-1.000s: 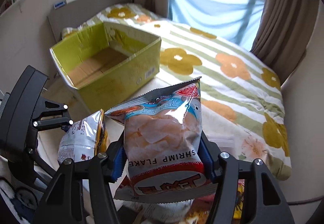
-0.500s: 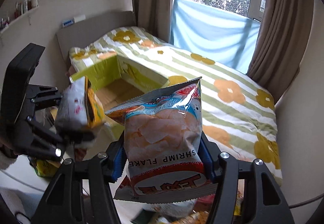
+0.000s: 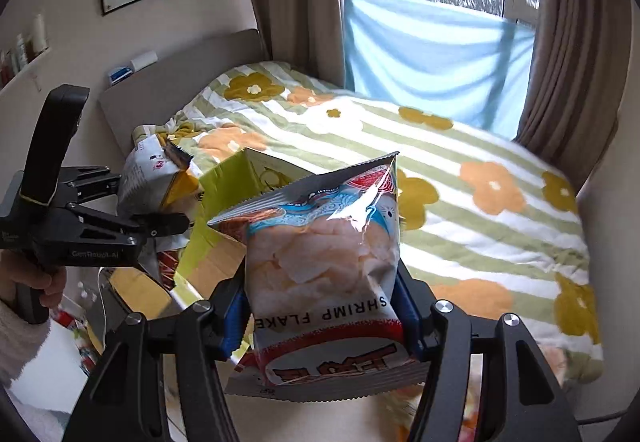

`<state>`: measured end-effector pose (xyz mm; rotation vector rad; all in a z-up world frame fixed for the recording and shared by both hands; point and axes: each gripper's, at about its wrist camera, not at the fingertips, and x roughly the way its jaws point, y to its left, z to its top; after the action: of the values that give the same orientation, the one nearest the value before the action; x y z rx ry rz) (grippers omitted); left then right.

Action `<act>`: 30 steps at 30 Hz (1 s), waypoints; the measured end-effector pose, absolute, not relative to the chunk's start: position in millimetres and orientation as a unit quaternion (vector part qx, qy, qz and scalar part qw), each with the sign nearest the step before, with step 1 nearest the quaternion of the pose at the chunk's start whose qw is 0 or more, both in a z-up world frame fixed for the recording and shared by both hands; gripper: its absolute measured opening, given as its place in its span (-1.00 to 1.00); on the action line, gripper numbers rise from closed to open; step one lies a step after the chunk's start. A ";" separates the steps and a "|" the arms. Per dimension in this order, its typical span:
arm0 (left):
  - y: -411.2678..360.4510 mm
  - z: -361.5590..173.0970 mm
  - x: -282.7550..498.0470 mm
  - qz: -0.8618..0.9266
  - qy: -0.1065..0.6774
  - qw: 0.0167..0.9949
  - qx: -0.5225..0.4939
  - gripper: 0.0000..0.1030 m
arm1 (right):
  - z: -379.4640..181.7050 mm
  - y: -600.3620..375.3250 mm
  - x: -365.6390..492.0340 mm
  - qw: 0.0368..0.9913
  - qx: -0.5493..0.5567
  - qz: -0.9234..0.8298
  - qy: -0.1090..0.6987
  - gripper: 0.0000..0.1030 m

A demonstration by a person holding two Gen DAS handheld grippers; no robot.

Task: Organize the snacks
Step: 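Carry the white chip bag with the left gripper while the right carries the shrimp flake bag toward the box, then open both grippers to drop the two bags into the yellow box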

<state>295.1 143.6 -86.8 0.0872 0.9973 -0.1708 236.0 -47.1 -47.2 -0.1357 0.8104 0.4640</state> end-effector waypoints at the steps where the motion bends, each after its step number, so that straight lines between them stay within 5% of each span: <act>1: 148.8 -93.1 306.0 -0.083 0.484 0.870 0.045 0.16 | -51.6 -39.8 241.9 0.890 -0.066 0.218 0.394 0.12; 11: 159.6 -153.5 388.6 -0.096 0.542 0.834 0.045 0.23 | -107.6 -10.6 287.7 0.877 -0.029 0.143 0.459 0.12; 13: 156.1 -164.7 399.6 -0.101 0.543 0.832 0.050 0.77 | -117.3 -11.2 293.2 0.872 -0.020 0.134 0.470 0.12; 15: 154.4 -173.0 404.5 -0.095 0.541 0.833 0.058 0.99 | -124.8 -8.6 299.3 0.868 -0.018 0.129 0.480 0.12; 30: 170.4 -172.5 366.9 -0.051 0.541 0.839 0.020 0.99 | -148.9 9.6 324.2 0.851 -0.045 0.130 0.506 0.12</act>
<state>366.9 170.4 -172.5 0.0412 1.1451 -0.1084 324.2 9.6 -148.9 -0.0948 1.0655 0.2735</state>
